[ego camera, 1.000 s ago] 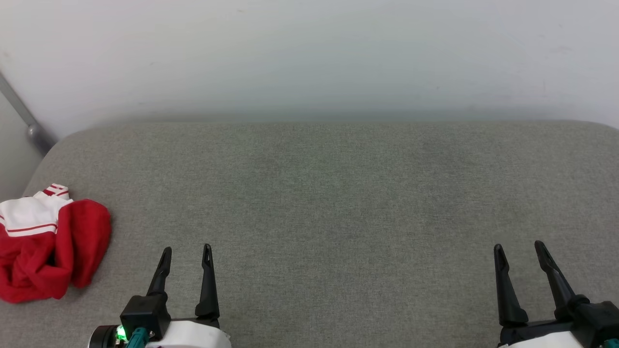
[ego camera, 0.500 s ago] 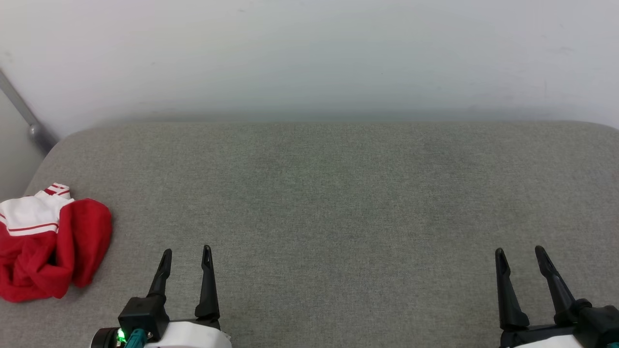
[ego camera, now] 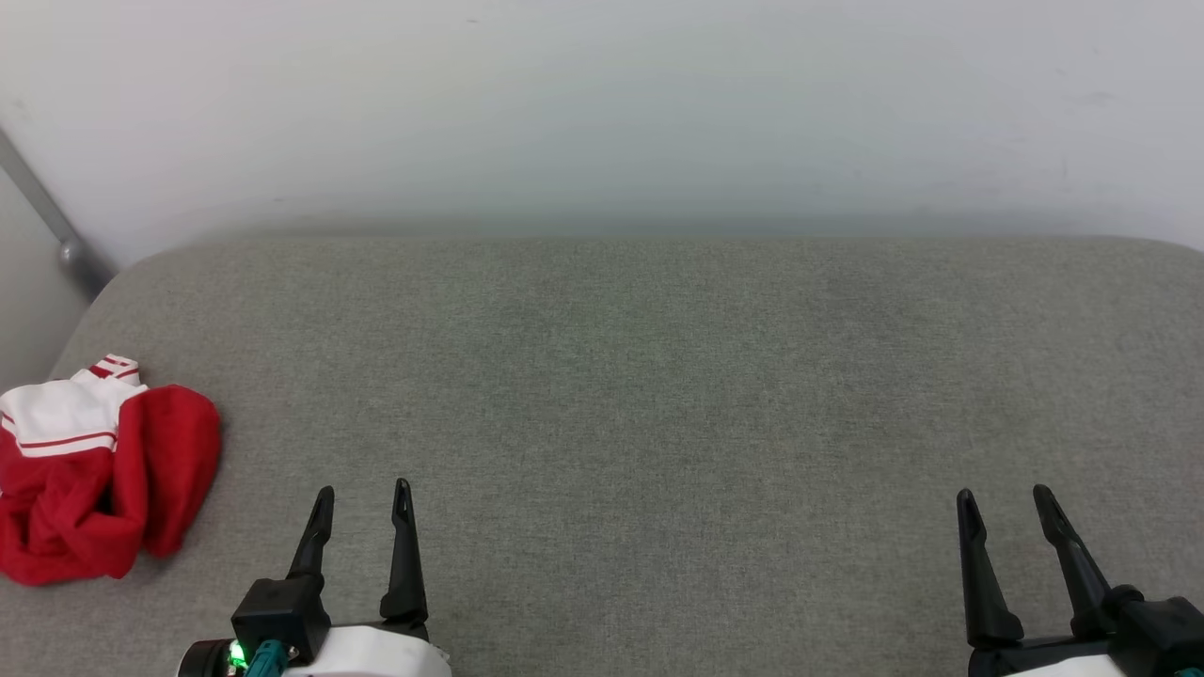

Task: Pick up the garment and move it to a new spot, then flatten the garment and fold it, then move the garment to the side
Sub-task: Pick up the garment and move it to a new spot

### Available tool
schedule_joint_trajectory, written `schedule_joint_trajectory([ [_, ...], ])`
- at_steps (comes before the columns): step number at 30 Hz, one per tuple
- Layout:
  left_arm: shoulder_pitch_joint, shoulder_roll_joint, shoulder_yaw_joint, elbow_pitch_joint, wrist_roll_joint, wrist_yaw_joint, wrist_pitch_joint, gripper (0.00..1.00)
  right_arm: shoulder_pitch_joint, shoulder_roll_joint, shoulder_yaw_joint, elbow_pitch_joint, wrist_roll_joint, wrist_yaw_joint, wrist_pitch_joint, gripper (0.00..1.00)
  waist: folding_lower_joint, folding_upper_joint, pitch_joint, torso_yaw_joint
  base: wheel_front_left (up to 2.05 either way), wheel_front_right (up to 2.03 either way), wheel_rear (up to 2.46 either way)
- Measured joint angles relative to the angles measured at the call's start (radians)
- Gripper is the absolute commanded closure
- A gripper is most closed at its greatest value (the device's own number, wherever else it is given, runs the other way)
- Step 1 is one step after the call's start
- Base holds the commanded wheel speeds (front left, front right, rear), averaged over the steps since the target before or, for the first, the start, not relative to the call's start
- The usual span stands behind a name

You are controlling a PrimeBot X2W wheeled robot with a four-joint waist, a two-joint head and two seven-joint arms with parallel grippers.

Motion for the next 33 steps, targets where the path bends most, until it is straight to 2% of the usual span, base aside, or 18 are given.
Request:
schedule_joint_trajectory([
  [10,-0.009,0.000,0.002,0.005,0.002,0.015,0.000,0.00,0.014,0.000,-0.004,-0.003,0.000,0.000,0.000,0.00,-0.0001,0.0000,0.002,0.058,0.00,0.00,0.00],
  [33,-0.010,0.000,0.076,-0.005,0.020,0.067,0.000,0.00,0.017,0.000,0.005,-0.019,-0.013,0.000,0.000,0.00,0.0001,0.0000,0.025,0.371,0.00,0.00,0.00],
])
